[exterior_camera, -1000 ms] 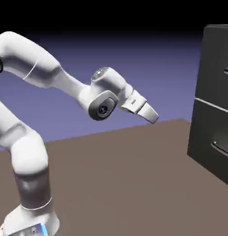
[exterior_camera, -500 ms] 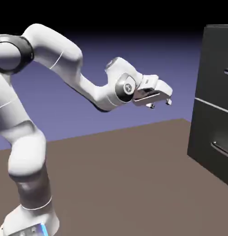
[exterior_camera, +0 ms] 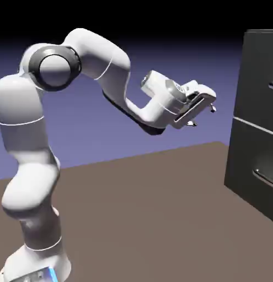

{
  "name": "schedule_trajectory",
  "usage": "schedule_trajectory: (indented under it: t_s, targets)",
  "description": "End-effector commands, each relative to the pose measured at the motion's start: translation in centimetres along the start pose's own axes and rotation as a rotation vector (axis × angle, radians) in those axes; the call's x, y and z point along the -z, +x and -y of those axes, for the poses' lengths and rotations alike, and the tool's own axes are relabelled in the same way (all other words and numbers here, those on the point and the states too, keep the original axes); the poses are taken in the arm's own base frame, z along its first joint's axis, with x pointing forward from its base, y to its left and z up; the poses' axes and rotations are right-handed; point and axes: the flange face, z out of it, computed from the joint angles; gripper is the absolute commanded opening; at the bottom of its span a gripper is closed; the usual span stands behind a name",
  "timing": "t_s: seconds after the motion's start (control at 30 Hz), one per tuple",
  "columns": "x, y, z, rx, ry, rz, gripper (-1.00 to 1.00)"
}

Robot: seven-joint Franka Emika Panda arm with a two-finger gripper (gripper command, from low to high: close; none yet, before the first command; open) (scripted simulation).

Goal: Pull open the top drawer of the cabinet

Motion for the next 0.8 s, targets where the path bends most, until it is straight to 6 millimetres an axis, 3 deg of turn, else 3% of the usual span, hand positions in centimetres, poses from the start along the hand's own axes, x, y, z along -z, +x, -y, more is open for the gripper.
schedule_trajectory:
  t_s: [0.0,0.2,0.4,0.6,0.77]
  targets:
    - [-0.4,0.2,0.0,0.024,0.002,-0.012,0.0]
    - [-2.5,1.7,-0.6,0.153,0.007,-0.095,0.0]
    - [-4.4,3.2,-2.5,0.258,-0.006,-0.191,0.0]
    - [-6.1,4.7,-6.0,0.34,-0.044,-0.293,0.0]
    - [-7.1,5.8,-10.1,0.392,-0.099,-0.378,0.0]
